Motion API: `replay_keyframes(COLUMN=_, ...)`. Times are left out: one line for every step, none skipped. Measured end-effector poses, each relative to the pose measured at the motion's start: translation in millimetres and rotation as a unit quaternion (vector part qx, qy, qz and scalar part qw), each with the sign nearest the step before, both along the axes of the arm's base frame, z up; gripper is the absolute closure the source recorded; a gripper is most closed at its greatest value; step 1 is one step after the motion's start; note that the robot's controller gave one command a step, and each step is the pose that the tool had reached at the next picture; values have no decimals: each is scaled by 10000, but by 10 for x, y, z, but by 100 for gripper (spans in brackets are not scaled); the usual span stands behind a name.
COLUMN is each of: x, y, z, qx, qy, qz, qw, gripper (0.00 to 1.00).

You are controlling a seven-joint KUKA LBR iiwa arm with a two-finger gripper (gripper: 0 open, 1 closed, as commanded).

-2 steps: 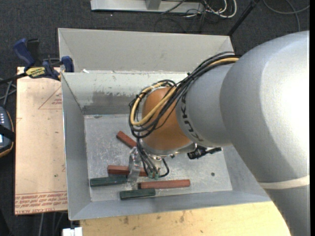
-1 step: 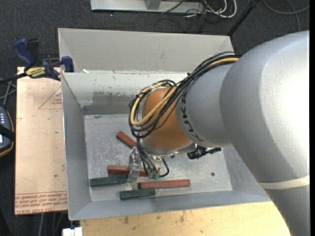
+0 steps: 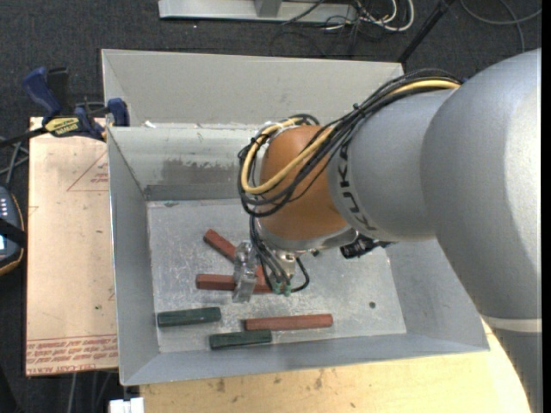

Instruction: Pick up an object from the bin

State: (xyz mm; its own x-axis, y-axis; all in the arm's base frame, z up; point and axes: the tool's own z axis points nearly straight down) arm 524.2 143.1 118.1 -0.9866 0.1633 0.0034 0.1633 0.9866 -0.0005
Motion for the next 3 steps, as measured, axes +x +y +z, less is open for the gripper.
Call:
replay_keyframes(x=-349, y=40, z=145, qx=2, qy=0, qz=-34, qw=10000, gripper=0)
replay_keyframes(x=-334, y=38, z=148, qx=4, qy=-14, qz=-43, qw=10000, gripper=0)
replay_keyframes(x=-147, y=374, z=-412, qx=4, qy=-15, qz=508, qw=9987, gripper=100)
